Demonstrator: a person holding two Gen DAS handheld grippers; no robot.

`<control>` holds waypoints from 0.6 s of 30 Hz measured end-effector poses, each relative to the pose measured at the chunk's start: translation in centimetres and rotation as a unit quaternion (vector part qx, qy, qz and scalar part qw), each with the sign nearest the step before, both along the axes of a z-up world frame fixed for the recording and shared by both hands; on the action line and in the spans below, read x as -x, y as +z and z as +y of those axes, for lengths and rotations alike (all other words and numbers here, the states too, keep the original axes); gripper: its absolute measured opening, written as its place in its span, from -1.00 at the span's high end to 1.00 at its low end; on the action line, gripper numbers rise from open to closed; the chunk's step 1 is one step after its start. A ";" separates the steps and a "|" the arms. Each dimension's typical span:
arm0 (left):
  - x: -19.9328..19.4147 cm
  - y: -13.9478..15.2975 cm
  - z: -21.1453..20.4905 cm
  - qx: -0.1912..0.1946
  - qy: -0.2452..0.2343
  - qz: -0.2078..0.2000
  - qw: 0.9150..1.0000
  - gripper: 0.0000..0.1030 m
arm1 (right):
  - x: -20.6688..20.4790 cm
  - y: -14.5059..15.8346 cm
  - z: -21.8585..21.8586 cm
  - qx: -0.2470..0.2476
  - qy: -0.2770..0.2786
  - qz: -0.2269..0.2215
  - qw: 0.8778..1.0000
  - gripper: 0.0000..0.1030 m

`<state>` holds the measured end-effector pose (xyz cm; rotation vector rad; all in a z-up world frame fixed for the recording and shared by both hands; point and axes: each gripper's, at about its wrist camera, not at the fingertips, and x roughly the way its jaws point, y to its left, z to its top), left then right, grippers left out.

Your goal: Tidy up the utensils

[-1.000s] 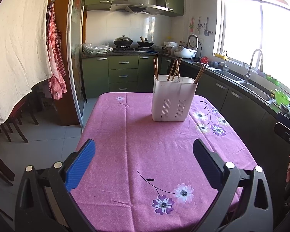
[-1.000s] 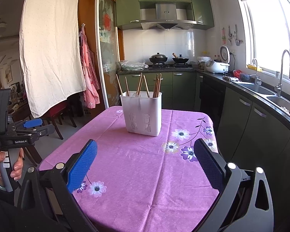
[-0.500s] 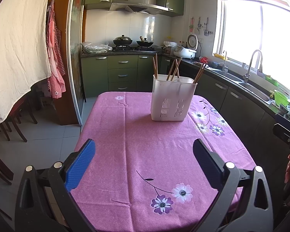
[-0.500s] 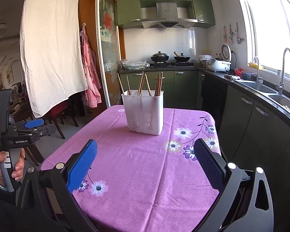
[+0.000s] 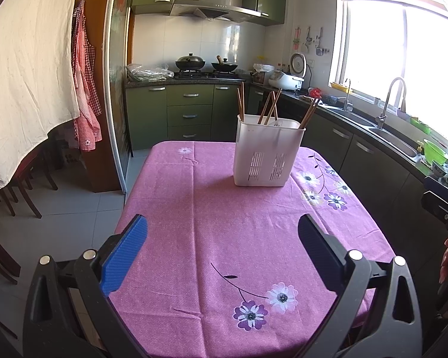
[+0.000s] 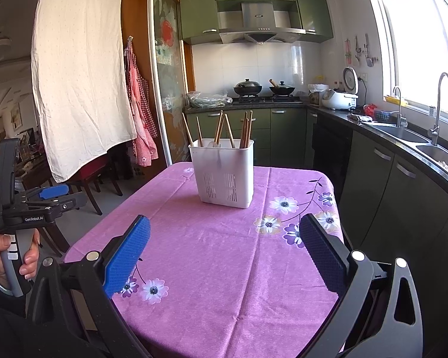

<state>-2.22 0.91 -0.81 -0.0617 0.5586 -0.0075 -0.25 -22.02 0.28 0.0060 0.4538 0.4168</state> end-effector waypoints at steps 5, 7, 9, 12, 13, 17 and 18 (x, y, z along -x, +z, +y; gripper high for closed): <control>0.0 0.0 0.0 0.000 0.000 0.001 1.000 -0.86 | 0.0 0.0 0.0 0.000 0.000 0.000 1.000 -0.91; 0.0 0.0 0.1 0.001 0.001 0.000 1.000 -0.86 | 0.0 0.0 0.0 0.000 0.000 0.000 1.000 -0.91; 0.0 0.0 0.0 0.001 0.000 0.001 1.000 -0.86 | 0.0 -0.1 0.1 0.001 0.001 0.001 1.000 -0.91; 0.0 0.0 0.1 0.001 0.000 0.000 1.000 -0.86 | -0.2 -0.1 0.2 0.002 0.002 0.003 1.000 -0.91; 0.0 0.0 0.1 0.000 0.001 0.000 1.000 -0.86 | -0.2 -0.2 0.3 0.001 0.003 0.003 1.000 -0.91; 0.0 0.0 0.0 0.001 0.000 0.000 1.000 -0.86 | -0.3 -0.3 0.3 0.002 0.004 0.004 1.000 -0.91; 0.0 0.0 -0.1 0.001 0.001 0.001 1.000 -0.86 | -0.3 -0.3 0.3 0.002 0.005 0.004 1.000 -0.91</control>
